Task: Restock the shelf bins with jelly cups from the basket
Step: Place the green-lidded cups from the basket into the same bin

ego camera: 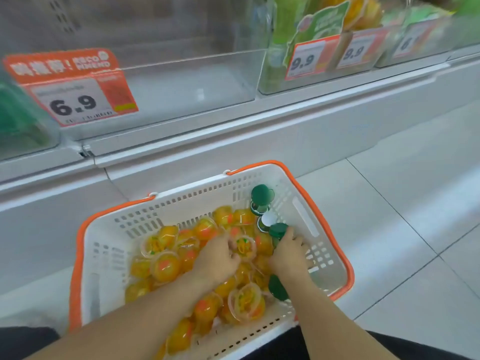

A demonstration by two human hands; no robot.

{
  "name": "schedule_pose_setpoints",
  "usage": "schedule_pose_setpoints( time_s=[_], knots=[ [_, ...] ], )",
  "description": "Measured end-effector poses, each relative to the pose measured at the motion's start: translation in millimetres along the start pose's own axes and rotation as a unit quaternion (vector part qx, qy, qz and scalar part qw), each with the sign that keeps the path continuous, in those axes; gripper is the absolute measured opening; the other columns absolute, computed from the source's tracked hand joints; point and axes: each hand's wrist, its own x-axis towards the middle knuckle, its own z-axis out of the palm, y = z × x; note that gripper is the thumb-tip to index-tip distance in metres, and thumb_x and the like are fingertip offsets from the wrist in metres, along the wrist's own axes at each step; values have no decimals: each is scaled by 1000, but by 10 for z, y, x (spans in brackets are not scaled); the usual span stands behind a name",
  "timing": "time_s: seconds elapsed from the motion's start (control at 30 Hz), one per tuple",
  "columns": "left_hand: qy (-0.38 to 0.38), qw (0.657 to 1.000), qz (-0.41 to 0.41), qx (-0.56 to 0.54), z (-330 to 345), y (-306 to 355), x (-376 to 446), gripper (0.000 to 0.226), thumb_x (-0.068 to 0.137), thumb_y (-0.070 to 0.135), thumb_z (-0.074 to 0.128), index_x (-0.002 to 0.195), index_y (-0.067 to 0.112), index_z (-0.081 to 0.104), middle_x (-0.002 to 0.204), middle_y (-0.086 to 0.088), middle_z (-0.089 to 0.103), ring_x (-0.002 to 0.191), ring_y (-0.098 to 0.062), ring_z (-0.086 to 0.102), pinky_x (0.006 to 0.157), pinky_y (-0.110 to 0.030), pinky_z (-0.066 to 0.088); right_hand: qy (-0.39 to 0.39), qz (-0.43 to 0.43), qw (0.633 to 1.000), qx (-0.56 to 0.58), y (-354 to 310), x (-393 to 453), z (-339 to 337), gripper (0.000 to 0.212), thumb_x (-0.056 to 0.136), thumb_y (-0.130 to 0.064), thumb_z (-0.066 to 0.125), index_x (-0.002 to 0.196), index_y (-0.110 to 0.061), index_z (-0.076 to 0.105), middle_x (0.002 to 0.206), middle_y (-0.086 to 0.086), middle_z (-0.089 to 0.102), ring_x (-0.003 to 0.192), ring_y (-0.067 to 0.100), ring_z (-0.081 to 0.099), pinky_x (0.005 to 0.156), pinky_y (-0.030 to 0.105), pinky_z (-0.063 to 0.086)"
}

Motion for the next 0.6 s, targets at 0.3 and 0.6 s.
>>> schedule_pose_setpoints(
  time_s=[0.3, 0.6],
  knots=[
    [24, 997, 72, -23, 312, 315, 405, 12, 90, 15, 60, 99, 24, 60, 94, 8, 61, 84, -7, 58, 72, -20, 50, -35, 37, 996, 74, 97, 0, -279, 26, 79, -12, 71, 78, -13, 45, 92, 10, 64, 77, 24, 62, 61, 26, 50],
    [-19, 956, 230, 179, 589, 437, 710, 65, 90, 14, 58, 150, 24, 34, 150, 3, 36, 138, -19, 27, 114, -36, 27, -233, 100, 868, 428, 290, -200, -1093, 35, 77, -29, 84, 102, -8, 72, 110, 15, 67, 96, 27, 68, 70, 38, 63]
  ],
)
